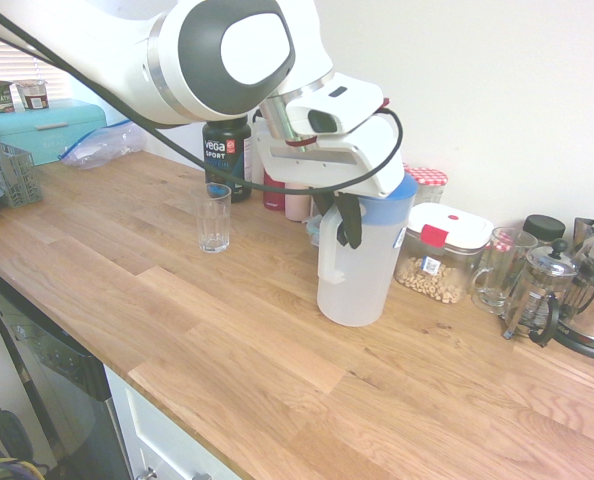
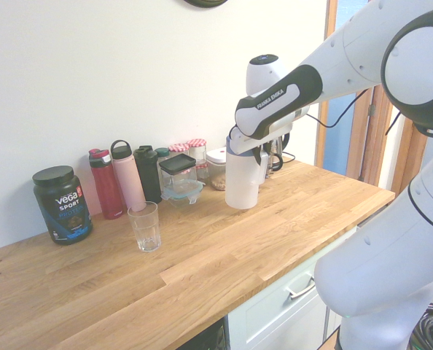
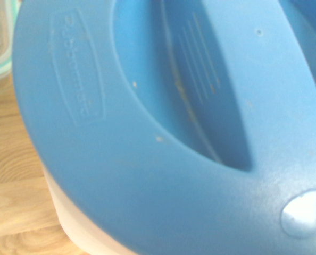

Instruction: Pour me some water

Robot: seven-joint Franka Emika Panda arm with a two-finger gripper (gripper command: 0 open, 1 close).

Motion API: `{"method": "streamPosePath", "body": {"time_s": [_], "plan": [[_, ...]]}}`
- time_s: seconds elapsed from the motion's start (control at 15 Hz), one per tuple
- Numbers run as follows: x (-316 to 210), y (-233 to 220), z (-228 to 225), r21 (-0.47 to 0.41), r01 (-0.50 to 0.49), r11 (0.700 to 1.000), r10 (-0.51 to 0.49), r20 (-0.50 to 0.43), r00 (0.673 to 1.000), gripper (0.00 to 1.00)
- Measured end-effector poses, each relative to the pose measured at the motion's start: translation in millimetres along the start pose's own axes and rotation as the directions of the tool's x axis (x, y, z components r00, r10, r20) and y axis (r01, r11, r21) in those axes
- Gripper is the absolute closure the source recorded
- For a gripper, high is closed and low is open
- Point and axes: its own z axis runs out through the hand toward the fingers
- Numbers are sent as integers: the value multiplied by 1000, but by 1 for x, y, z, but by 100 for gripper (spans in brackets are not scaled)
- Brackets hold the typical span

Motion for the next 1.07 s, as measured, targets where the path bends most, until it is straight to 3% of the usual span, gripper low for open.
{"method": "streamPosePath", "body": {"time_s": [0.33,0.4,1.07], "plan": [[-10,-4,3,-24,17,1000,-18,-24,1000,100],[-13,-4,5,-28,19,999,-20,-20,1000,0],[-19,-3,11,-38,22,999,-23,-9,1000,0]]}}
